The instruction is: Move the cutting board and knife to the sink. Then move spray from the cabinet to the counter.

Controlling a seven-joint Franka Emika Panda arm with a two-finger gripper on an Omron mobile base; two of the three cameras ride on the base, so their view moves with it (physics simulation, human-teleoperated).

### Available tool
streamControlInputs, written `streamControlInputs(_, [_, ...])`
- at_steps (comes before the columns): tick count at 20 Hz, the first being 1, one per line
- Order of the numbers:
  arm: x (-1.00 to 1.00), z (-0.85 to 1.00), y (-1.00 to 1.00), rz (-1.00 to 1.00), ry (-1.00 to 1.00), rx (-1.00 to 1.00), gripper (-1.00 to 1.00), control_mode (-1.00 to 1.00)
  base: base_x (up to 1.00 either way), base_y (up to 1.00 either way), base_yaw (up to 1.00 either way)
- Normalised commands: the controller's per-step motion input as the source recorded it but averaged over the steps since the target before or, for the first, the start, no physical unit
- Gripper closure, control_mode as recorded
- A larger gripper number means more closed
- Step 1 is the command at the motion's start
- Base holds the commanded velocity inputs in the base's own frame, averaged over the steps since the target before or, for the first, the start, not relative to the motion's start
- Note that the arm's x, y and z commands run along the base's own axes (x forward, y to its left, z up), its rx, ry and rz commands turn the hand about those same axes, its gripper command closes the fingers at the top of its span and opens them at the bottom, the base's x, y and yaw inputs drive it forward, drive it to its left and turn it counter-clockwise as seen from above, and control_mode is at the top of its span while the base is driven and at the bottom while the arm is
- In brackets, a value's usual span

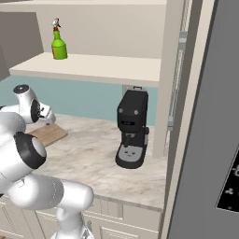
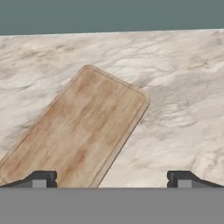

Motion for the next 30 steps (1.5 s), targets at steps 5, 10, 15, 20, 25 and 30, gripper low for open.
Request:
streamControlInputs(5, [0.43, -0.23, 0.12, 0.0, 0.0, 0.0, -1.0, -1.0, 0.0, 0.0, 0.0])
streamControlInputs(10, [0.43, -0.11, 0.15, 0.0, 0.0, 0.0, -1.0, -1.0, 0.0, 0.0, 0.0])
streamControlInputs(15, [0.4, -0.04, 0.19, 0.0, 0.0, -0.01, -1.0, -1.0, 0.0, 0.0, 0.0])
streamControlInputs(20, [0.33, -0.1, 0.19, 0.0, 0.0, -0.03, -1.0, -1.0, 0.0, 0.0, 0.0])
streamControlInputs(25, [0.26, -0.17, 0.17, 0.0, 0.0, -0.06, -1.0, -1.0, 0.0, 0.0, 0.0])
streamControlInputs(30, [0.2, -0.19, 0.09, 0.0, 0.0, -0.05, -1.0, -1.0, 0.0, 0.0, 0.0])
